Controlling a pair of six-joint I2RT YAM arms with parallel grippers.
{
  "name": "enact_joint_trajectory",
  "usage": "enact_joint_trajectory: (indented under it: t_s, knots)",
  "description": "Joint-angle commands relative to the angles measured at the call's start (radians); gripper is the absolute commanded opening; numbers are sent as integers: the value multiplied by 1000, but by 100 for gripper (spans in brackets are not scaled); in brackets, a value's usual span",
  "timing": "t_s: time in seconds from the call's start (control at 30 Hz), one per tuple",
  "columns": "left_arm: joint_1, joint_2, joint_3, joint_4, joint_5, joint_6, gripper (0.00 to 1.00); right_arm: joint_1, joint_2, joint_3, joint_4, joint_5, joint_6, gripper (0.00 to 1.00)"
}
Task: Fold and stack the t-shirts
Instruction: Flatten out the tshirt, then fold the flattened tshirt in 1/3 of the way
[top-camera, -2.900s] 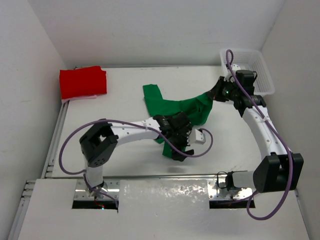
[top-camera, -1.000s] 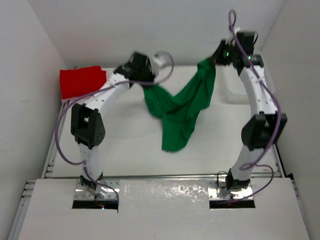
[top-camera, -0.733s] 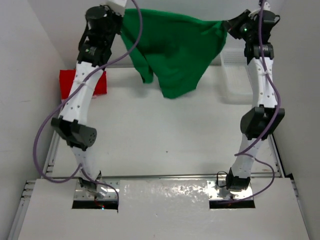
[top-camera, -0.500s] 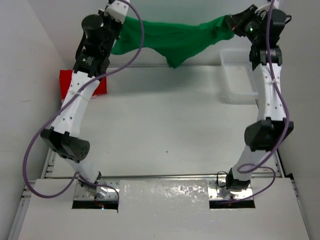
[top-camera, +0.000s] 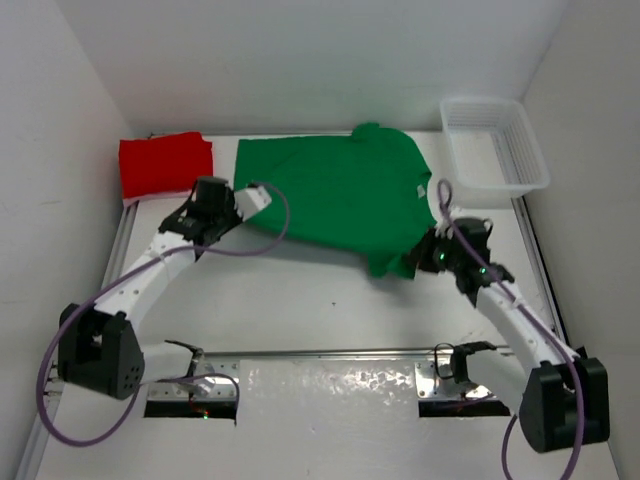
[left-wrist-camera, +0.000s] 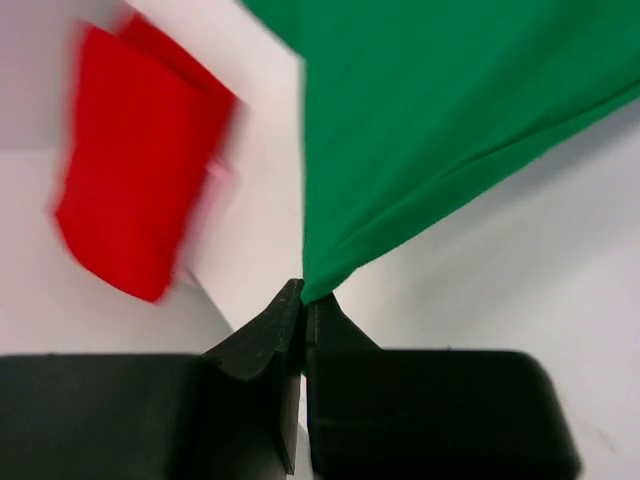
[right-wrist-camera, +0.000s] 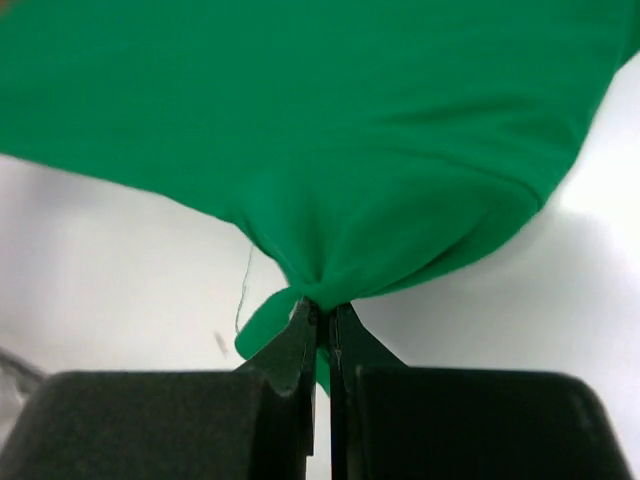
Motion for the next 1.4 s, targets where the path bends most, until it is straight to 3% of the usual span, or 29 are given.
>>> enact_joint_trajectory:
  t_s: [0.0,0.13,0.33,0.6,0.73,1.1,1.37]
  knots:
    - [-4,-121,-151,-58,-20,81,0,83,-105,-184,-21,67,-8,0]
    - [-11,-212,-313,-135,-14,32,0,154,-208,-365,-52,72,56,0]
    - [-15,-304,-510,-204,-44,-27,0,171,-273,-428,-159,57,67,0]
    - [-15,-365,-510,-253,-64,-106,0,172,-294,-378,-207,38,44,0]
    - [-11,-297,-446,-207,-92,-155,0,172,-169,-199,-181,43,0,0]
    - [16,-80,-344,-46,-199,-238,0,146,227,39,-26,77,-100,0]
    - [42,79,-261,15,-205,-275,0,105,400,196,-70,115,-208,0]
